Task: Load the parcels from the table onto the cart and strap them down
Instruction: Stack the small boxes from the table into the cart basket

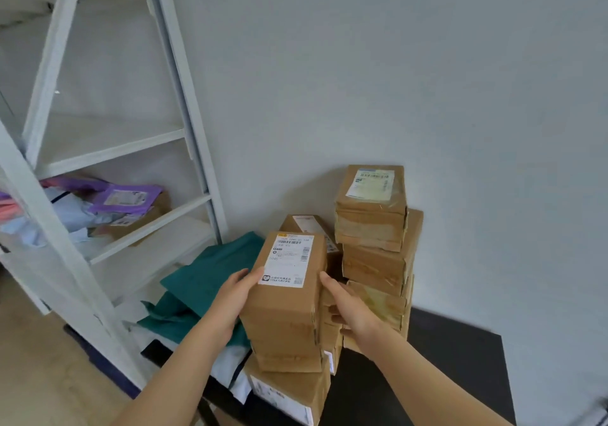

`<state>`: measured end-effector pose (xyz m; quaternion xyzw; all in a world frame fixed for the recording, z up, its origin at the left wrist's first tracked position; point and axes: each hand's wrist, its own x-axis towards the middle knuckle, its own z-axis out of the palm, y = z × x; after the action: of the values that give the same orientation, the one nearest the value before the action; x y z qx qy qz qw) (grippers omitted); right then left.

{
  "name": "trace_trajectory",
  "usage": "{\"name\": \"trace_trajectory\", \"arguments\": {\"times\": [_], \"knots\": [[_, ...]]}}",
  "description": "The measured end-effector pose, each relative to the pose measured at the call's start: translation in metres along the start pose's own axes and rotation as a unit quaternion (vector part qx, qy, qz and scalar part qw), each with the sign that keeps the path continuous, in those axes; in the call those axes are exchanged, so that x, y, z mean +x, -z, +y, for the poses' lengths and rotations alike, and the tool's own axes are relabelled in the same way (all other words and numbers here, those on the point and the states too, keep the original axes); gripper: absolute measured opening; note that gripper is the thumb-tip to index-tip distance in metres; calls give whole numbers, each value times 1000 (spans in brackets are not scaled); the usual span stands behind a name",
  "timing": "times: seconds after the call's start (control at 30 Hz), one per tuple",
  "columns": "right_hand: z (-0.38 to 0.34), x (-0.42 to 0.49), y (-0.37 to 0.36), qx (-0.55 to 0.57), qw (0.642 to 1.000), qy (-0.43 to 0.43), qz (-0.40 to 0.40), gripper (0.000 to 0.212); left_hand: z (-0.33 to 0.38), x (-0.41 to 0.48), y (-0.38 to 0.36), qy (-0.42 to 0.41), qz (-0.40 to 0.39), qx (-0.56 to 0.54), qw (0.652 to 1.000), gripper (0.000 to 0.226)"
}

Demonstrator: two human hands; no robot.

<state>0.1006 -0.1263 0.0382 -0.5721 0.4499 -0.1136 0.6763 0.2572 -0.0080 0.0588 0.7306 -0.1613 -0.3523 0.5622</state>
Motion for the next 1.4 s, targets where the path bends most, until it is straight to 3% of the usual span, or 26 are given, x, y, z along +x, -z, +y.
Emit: {"name": "trace_trajectory", "arguments": {"times": [0.13, 0.23, 0.4, 0.5, 0.7, 0.87, 1.0, 1.17, 1.23, 1.3, 1.4], "knots": [[-2, 5, -14, 48, 999, -20, -1, 78, 4, 9, 3, 32, -92, -47, 994, 39], [-7, 8, -21, 87, 996, -19, 23, 71, 6, 14, 5, 29, -124, -38, 991, 40], [-19, 3, -35, 126, 990, -11, 69, 68, 11, 13, 8, 17, -145, -39, 988, 45], [-25, 2, -40, 145, 986, 7, 87, 67, 16, 12, 13, 2, -138, -79, 987, 37], [-31, -10, -56, 156, 983, 31, 89, 51, 15, 4, 35, -4, -142, -155, 978, 34], [-33, -21, -69, 154, 985, 62, 46, 71, 19, -5, 50, 6, -189, -186, 964, 28], [-30, -37, -71, 157, 983, 86, 40, 45, 19, -12, 52, -39, -196, -177, 964, 22], [-24, -63, -70, 153, 982, 111, 6, 24, 13, -17, 52, -79, -184, -172, 965, 34], [-20, -72, -68, 135, 985, 108, 1, 29, 9, -18, 51, -94, -190, -158, 964, 40], [-14, -77, -65, 122, 987, 102, 8, 49, 4, -21, 48, -107, -202, -141, 963, 47], [-5, -86, -61, 120, 987, 101, 30, 61, -2, -30, 41, -106, -211, -140, 962, 44]]}}
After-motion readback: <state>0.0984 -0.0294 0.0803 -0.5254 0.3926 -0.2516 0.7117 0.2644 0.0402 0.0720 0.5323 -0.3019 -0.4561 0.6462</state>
